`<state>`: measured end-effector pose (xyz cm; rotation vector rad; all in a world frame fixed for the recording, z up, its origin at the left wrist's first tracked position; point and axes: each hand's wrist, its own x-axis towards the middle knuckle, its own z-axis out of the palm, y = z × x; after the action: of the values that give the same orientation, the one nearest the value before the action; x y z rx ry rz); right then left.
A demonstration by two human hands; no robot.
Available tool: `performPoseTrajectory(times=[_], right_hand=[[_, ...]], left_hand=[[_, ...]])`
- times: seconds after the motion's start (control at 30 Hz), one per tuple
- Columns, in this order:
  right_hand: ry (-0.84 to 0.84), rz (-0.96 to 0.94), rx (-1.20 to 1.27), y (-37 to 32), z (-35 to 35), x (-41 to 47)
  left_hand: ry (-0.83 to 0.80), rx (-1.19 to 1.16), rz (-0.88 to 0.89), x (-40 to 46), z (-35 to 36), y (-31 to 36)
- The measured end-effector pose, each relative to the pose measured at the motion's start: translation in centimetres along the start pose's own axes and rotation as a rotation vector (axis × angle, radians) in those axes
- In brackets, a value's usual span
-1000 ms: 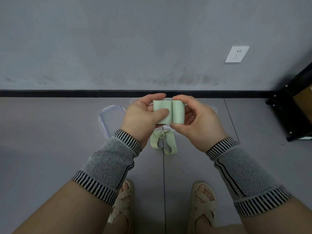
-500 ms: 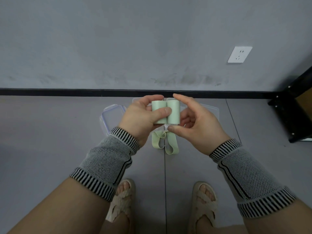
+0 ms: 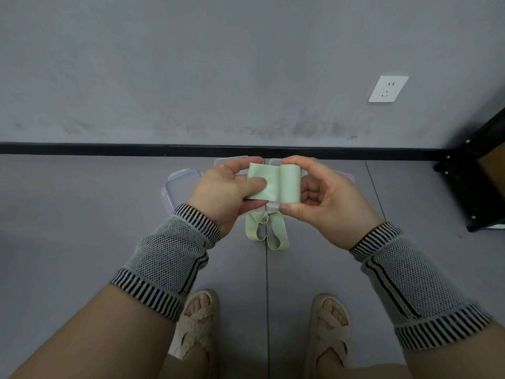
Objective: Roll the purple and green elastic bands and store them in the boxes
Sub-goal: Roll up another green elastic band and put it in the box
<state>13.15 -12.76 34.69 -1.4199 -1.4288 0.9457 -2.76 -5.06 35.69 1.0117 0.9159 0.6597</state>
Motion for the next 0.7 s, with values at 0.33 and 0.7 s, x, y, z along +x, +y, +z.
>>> performPoseTrajectory(times=[0.33,0.7], right_hand=[[0.105,0.003,-0.173,0.7,0.4,0.2],[0.138,0.042,-0.154,0.3,0.6,-0.1]], left_hand=[[0.007,0.099,0.112,-0.3,1.1,-0.6],[-0.017,0.030,0.075,-0.3,1.7,-0.7]])
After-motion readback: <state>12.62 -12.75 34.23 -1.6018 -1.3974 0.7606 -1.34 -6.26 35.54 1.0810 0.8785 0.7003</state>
